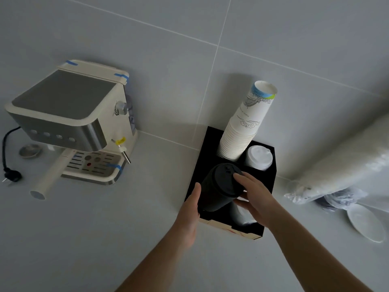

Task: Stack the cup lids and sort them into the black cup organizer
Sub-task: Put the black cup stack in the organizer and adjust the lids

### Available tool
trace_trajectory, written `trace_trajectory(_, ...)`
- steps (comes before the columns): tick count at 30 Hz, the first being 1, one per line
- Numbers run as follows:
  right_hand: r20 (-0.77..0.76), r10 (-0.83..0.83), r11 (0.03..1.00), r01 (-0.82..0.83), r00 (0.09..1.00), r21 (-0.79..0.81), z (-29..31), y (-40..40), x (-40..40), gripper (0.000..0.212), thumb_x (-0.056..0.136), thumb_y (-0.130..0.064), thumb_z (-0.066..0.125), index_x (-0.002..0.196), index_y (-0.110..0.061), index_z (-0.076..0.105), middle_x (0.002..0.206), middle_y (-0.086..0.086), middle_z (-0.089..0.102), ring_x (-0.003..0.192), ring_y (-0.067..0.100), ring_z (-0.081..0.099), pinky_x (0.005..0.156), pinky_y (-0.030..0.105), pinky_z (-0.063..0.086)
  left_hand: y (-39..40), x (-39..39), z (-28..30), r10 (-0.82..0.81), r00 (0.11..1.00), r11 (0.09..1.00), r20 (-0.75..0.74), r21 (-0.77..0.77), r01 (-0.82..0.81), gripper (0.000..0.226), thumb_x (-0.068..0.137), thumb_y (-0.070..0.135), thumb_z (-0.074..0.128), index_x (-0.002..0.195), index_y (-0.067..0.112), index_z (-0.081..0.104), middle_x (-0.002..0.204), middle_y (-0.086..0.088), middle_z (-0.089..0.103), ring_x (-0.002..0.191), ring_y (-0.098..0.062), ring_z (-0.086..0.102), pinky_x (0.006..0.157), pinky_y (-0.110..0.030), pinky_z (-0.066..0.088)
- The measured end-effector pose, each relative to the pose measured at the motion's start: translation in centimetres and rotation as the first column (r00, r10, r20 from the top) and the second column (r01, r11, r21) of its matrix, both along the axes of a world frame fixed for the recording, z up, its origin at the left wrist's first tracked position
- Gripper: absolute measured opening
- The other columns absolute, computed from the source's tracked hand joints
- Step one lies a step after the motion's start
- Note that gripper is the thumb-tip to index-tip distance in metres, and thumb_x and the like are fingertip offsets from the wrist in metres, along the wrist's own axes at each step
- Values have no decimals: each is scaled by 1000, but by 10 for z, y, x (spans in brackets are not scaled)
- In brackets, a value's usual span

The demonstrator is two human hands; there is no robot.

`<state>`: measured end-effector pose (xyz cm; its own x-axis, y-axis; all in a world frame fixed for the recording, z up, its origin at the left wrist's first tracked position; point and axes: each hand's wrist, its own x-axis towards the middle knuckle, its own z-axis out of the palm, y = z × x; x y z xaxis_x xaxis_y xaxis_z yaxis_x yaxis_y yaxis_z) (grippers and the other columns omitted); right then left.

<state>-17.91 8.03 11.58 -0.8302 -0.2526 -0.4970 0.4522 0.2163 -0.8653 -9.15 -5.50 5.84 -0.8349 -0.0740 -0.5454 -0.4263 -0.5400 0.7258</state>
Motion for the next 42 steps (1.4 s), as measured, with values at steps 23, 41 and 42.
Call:
trace_trajectory(23,32,118,988,-121,993,97,-36,-26,-31,26,95,-35,58,117,-27,67,112,-3,74,108,15,68,80,28,51,-2,-38,-23,73,989,996,131,-61,-65,56,91,66,28,133,36,50,117,15,57,107,-4,48,96,-25,29)
trace_trajectory(41,-159,170,962,-128,972,241,-33,-13,-42,17,89,-29,64,103,-36,72,96,-3,77,95,17,72,84,36,61,-3,-71,-26,8,978,1000,209,-20,-4,51,92,66,20,95,37,63,103,9,67,98,-6,59,85,-24,40)
trace_trajectory(42,-170,174,960,-129,970,249,-34,-13,-42,18,89,-31,64,103,-36,72,95,-3,77,95,18,73,84,38,61,-3,-72,-26,18,979,1000,202,-9,-17,52,93,66,20,93,37,64,95,12,68,89,-3,59,78,-23,43)
